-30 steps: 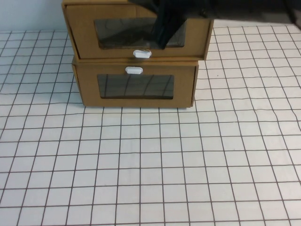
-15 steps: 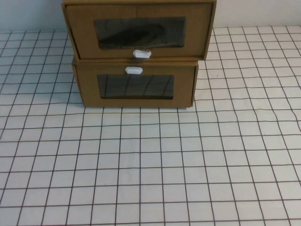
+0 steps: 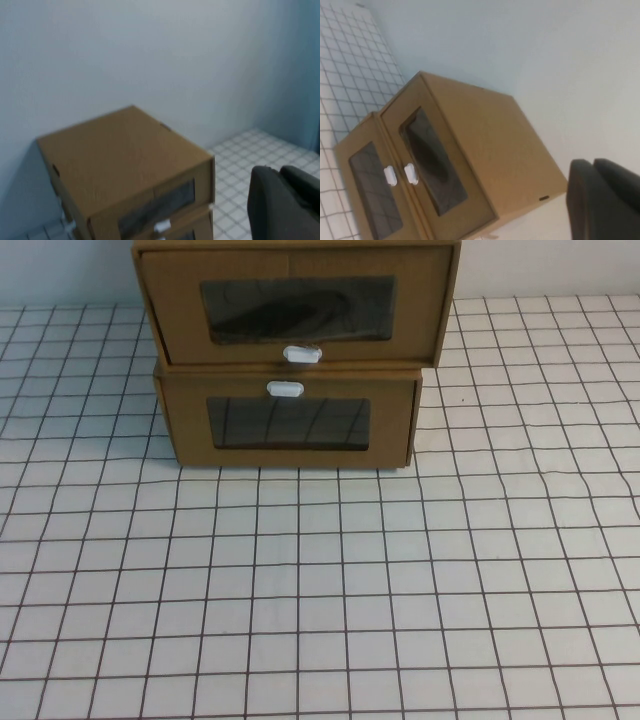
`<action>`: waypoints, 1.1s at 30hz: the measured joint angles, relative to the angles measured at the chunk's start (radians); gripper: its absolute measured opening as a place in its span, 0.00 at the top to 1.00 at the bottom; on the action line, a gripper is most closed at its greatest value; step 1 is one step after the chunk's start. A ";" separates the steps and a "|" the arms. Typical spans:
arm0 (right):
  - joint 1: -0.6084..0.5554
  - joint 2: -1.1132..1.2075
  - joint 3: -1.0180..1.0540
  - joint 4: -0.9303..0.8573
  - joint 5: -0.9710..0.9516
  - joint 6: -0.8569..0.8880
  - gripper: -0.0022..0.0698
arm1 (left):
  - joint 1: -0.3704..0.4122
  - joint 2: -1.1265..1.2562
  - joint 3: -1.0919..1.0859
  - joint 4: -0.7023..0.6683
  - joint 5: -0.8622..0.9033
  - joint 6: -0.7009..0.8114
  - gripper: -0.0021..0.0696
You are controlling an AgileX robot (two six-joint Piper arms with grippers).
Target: Close the shoe box
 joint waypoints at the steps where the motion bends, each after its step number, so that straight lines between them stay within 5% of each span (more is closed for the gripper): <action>1: 0.000 -0.019 0.028 0.009 -0.015 -0.007 0.99 | 0.000 -0.052 0.069 0.012 0.000 0.005 0.97; 10: 0.000 -0.322 0.429 0.086 -0.189 -0.039 0.99 | 0.000 -0.420 0.714 0.127 -0.117 0.021 0.97; 21: 0.000 -0.411 0.764 0.080 -0.298 0.100 0.99 | 0.000 -0.634 1.291 0.186 -0.368 0.017 0.97; 33: 0.000 -0.412 0.791 0.170 -0.256 0.108 0.99 | 0.000 -0.692 1.483 0.119 -0.462 0.017 0.97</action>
